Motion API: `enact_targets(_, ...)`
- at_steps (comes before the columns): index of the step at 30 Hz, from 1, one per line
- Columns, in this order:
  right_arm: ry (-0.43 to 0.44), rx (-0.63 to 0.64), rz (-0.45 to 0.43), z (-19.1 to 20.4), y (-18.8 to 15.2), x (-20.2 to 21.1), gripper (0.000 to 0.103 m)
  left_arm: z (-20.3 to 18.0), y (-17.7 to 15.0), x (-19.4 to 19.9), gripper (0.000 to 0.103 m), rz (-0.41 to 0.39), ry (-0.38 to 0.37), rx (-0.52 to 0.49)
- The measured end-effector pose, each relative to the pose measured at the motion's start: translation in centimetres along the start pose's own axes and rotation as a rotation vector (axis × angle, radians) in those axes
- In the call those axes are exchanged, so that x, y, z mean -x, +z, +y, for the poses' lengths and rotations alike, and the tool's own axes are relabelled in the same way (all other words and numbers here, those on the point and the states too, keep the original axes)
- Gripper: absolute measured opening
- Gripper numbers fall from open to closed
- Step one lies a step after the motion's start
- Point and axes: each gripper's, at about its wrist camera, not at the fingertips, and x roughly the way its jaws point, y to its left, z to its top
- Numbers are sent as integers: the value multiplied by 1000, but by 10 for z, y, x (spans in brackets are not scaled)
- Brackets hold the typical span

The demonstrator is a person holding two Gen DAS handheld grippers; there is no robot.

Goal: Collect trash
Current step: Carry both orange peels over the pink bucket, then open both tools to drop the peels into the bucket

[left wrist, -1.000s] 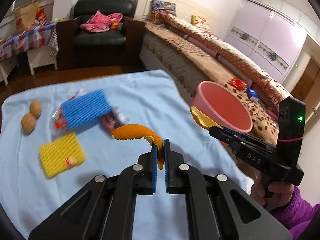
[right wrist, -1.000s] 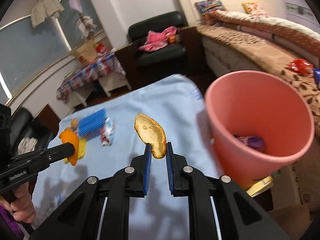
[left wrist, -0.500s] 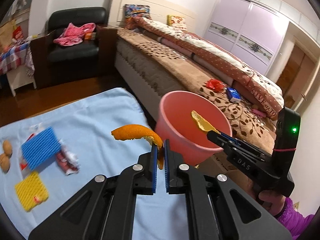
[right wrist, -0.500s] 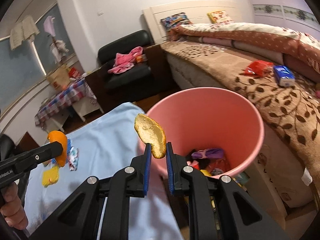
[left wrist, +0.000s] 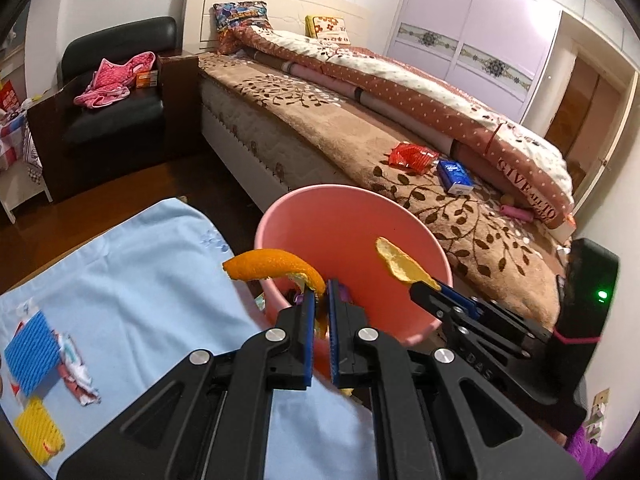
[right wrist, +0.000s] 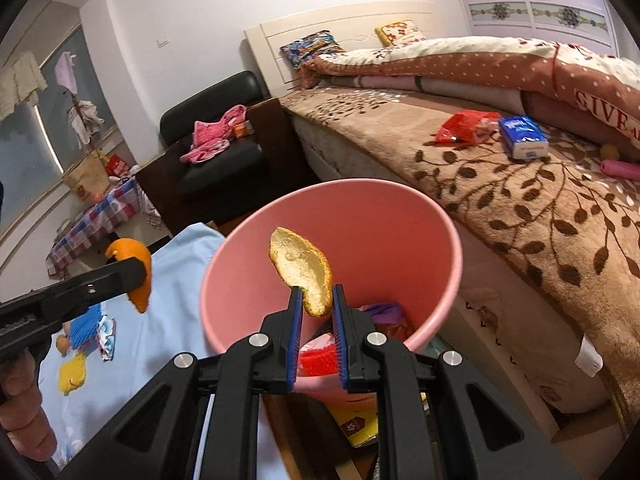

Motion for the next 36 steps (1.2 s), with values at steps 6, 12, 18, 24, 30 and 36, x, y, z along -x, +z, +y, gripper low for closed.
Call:
enact_targets(6, -18, -20, -1, -13, -1, -5, 14, -13, 5, -32, 5, 44, 16, -19)
enact_targets(12, -33, -20, 2, -16, -1, -9, 15, -19, 4, -50, 5, 74, 23, -34)
enact_targets(18, -35, -25, 9, -18, -2, -12, 15, -21, 3, -62, 6, 103, 32, -43)
enact_targets(24, -36, -26, 16, -19, -3, -14, 16, -21, 2, -66, 6, 122, 29, -36)
enact_targets(30, -36, -25, 14, -18, -3, -14, 16, -25, 2, -65, 6, 119, 27, -52)
enact_targets(36, -40, -38, 4, -20, -3, -11, 31, -25, 0, -62, 34, 119, 24, -46)
